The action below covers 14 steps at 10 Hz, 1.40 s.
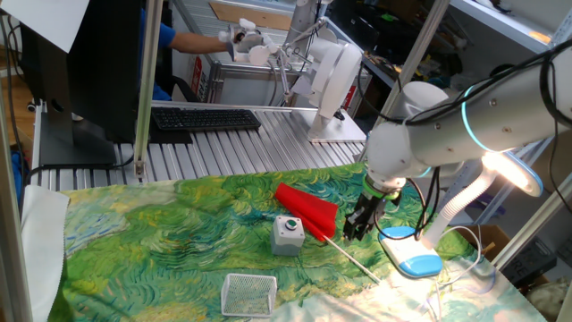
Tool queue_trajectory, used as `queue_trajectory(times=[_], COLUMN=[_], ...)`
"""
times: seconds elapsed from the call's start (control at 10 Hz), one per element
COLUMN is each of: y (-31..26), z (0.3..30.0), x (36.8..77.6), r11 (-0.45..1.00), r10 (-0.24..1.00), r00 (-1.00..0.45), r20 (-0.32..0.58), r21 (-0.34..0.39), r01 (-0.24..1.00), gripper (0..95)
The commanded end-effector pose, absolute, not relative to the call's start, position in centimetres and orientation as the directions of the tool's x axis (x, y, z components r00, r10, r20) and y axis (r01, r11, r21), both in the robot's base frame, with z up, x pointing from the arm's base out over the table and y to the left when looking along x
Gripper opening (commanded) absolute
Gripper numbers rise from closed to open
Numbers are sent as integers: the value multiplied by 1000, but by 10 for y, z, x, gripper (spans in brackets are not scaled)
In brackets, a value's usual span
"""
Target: Wave the flag
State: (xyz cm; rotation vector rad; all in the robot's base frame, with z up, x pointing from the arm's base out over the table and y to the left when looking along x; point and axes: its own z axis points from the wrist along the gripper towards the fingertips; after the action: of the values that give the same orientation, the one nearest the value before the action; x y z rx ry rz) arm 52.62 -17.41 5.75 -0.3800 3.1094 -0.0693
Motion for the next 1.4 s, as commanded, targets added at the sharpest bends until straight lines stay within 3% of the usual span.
queue_trajectory(times=[0.1,0.5,0.6,1.4], y=[-176,-183,-184,-184], z=[44,26,26,27], x=[518,511,511,511], r11=[970,969,969,968], r10=[-241,-241,-241,-240], r00=[-971,-971,-971,-971], r20=[-6,-5,-1,11], r21=[-47,-50,-53,-68], r01=[-240,-240,-240,-240], gripper=[380,380,190,190])
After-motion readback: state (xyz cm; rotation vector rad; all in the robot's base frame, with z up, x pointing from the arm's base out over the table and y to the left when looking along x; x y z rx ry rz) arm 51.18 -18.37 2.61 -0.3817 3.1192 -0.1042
